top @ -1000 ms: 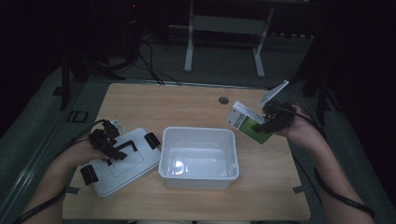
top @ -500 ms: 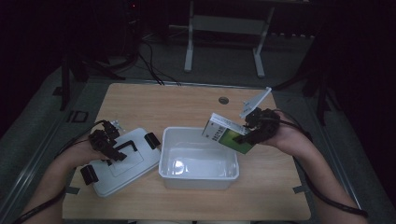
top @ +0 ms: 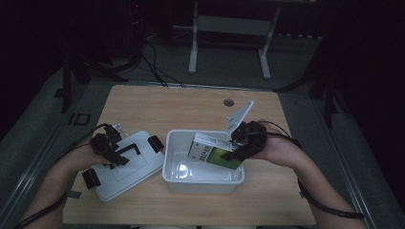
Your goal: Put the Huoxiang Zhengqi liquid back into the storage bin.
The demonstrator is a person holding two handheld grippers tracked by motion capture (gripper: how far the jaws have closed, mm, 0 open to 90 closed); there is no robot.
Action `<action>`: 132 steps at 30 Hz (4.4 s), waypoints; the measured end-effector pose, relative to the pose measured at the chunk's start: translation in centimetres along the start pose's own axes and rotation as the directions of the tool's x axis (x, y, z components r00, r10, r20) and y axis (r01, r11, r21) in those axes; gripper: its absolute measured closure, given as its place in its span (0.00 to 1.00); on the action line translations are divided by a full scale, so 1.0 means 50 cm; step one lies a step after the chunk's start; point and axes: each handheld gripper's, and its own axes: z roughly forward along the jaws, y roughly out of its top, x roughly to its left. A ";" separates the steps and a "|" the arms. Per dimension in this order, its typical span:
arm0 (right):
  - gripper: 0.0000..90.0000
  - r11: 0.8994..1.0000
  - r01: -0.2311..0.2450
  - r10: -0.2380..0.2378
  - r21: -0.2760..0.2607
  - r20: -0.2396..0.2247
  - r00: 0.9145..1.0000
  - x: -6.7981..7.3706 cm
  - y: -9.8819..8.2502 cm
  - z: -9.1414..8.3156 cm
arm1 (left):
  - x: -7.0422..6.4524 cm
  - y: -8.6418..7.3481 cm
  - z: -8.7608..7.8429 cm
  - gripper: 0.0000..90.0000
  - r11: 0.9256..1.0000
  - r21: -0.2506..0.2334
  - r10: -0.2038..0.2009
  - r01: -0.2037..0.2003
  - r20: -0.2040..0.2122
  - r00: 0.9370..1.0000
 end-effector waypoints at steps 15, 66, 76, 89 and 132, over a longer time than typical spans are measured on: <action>0.72 0.997 0.043 -0.040 0.063 -0.056 0.998 0.009 -0.004 0.078 | 0.000 -0.001 0.009 0.28 1.000 0.004 -0.003 0.003 0.008 1.000; 0.71 0.967 0.020 0.014 0.254 -0.132 0.991 -0.045 -0.033 0.264 | 0.003 -0.005 0.007 0.28 1.000 0.014 0.007 -0.007 0.007 1.000; 0.70 0.962 0.028 0.010 0.271 -0.137 0.991 -0.048 -0.031 0.272 | 0.004 -0.007 0.006 0.28 1.000 0.015 0.006 -0.006 0.004 1.000; 0.68 0.963 0.035 0.003 0.268 -0.140 0.990 -0.041 -0.025 0.257 | 0.002 -0.005 0.005 0.28 1.000 0.020 0.008 -0.008 0.004 1.000; 0.66 0.985 -0.172 0.172 0.020 0.011 0.985 -0.094 -0.182 0.054 | 0.006 -0.006 0.000 0.28 1.000 0.030 0.004 -0.003 -0.023 1.000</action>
